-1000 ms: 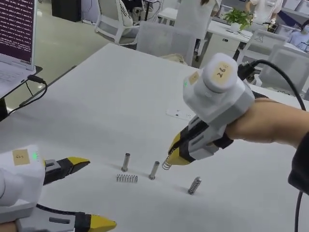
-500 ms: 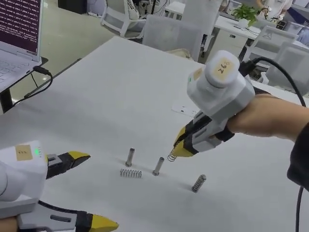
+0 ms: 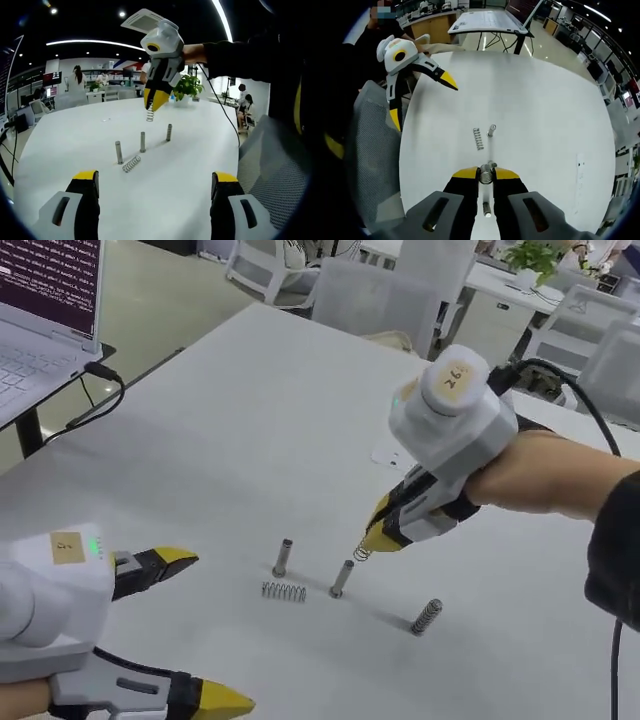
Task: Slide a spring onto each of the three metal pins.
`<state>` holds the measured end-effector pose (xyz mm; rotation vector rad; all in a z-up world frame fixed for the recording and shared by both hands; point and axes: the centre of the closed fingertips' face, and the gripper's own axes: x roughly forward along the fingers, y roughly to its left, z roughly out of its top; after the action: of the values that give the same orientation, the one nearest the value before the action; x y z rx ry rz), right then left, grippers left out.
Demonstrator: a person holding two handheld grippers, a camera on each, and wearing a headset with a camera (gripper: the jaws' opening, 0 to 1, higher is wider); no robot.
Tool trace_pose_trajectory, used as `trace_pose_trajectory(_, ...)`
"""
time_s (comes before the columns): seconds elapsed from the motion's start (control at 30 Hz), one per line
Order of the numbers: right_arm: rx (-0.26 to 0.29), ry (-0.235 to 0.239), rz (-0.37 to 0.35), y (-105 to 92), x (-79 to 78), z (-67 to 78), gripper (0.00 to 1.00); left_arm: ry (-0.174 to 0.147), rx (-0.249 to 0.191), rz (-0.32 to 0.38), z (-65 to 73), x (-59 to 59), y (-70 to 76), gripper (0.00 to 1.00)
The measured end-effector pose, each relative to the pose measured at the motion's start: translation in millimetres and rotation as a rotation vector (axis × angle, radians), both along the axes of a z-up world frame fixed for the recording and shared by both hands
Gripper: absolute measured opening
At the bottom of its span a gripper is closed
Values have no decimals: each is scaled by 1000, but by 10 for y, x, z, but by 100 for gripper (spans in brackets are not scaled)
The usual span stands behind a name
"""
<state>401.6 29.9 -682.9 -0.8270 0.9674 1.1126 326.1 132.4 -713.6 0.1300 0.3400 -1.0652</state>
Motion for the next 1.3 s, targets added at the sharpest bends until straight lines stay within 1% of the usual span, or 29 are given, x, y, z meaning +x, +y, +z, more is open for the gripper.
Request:
trace_pose_trajectory(0.13,2,10,-6,2,36,-62,7,-3,20,-7,-25,2,-2,91)
trace_pose_trajectory(0.2,-1,17,-7,-1,49,-105,7,-10,41,-13,-48,2,-7,91)
trace_pose_trajectory(0.33,-1,21,-11,-7,82,-142,7,-13,57,-19,-70,3,-9,91)
trace_pose_trajectory(0.57,-4,29,-15,-10,124,-213,8,-12,65,-18,-90,22,3,90)
trace_pose_trajectory(0.7,-18,31,-12,-31,145,-257,8,-11,67,-22,-94,27,-4,90)
trace_pose_trajectory(0.73,-18,38,-15,-33,141,-264,8,-12,69,-23,-98,28,-6,91)
trace_pose_trajectory(0.87,-20,41,-15,-39,148,-282,8,-13,74,-30,-110,30,-16,90)
trace_pose_trajectory(1.0,-19,40,-15,-35,172,-304,8,-8,76,-35,-126,29,-26,90)
trace_pose_trajectory(1.07,-12,48,-20,-27,175,-314,8,-7,77,-36,-132,28,-27,90)
trace_pose_trajectory(1.17,-23,49,-16,-39,176,-344,8,-3,76,-36,-139,28,-28,90)
trace_pose_trajectory(1.3,-24,55,-17,-44,188,-386,8,1,74,-35,-146,32,-31,90)
